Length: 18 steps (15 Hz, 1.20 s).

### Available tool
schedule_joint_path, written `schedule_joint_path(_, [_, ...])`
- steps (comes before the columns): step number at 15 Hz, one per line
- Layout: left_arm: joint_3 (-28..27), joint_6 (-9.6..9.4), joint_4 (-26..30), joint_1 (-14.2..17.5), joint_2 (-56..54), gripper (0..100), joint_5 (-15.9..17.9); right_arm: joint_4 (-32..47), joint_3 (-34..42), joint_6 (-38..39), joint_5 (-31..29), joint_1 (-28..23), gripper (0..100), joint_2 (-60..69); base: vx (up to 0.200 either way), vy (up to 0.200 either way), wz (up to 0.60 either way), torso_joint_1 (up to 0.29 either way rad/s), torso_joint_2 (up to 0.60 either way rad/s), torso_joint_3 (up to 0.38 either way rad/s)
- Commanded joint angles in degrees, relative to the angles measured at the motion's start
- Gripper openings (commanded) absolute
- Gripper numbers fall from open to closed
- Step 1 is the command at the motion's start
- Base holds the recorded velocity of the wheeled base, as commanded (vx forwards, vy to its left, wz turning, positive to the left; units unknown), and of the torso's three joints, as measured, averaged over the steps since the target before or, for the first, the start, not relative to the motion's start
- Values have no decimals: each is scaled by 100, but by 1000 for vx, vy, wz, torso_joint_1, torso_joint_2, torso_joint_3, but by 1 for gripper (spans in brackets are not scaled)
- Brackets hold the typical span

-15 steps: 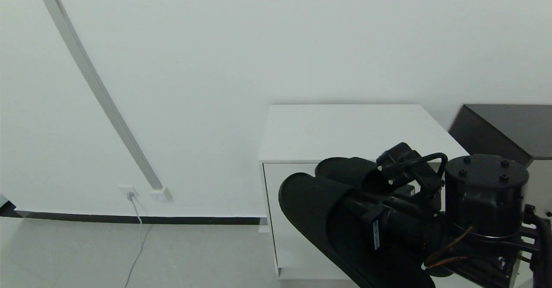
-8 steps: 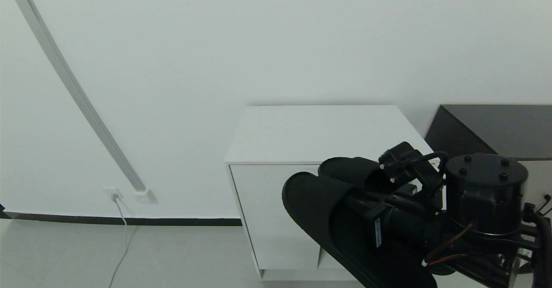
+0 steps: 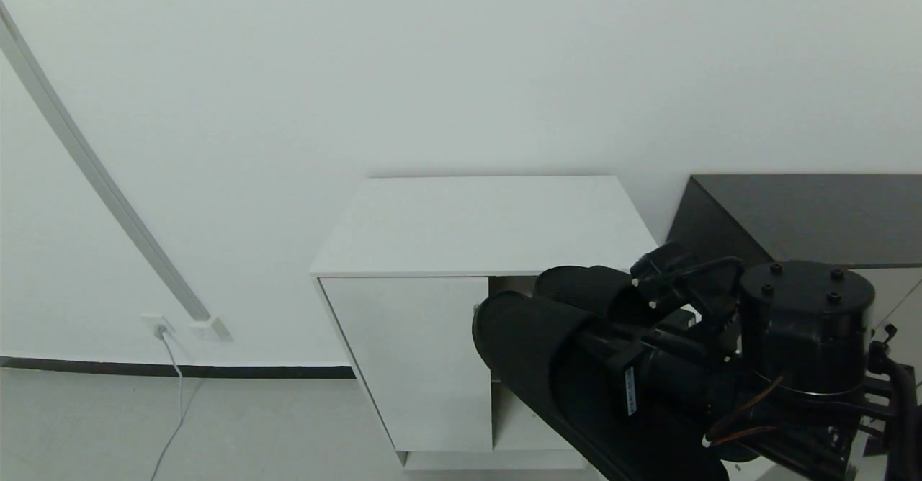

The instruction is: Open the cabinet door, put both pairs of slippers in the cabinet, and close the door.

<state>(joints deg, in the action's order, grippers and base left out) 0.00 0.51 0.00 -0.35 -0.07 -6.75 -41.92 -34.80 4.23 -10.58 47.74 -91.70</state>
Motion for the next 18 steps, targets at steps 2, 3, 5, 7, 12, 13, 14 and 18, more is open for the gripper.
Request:
schedule_joint_path(2, [0,10,0,0,7,0,-1,0,9,-10,3,-45,0,-32,0,0,0,0,0,0])
schedule_joint_path(3, [0,10,0,0,7,0,-1,0,0,-10,-5,-80,0,-68,0,0,0,0,0,0])
schedule_joint_path(5, [0,10,0,0,7,0,-1,0,9,-19,-14,-107,0,-111,0,0,0,0,0,0])
schedule_joint_path(7, [0,10,0,0,7,0,-1,0,0,-19,-23,-107,0,-103,0,0,0,0,0,0])
schedule_joint_path(12, [0,10,0,0,7,0,-1,0,9,-1,-14,-116,0,-103,0,0,0,0,0,0])
schedule_joint_path(13, [0,10,0,0,7,0,-1,0,9,-10,-14,-116,0,-94,0,0,0,-100,222,124])
schedule_joint_path(14, [0,10,0,0,7,0,-1,0,9,-10,-14,-116,0,-94,0,0,0,-139,334,178])
schedule_joint_path(18, [0,10,0,0,7,0,-1,0,9,-10,-5,-107,0,-94,0,0,0,-156,368,198])
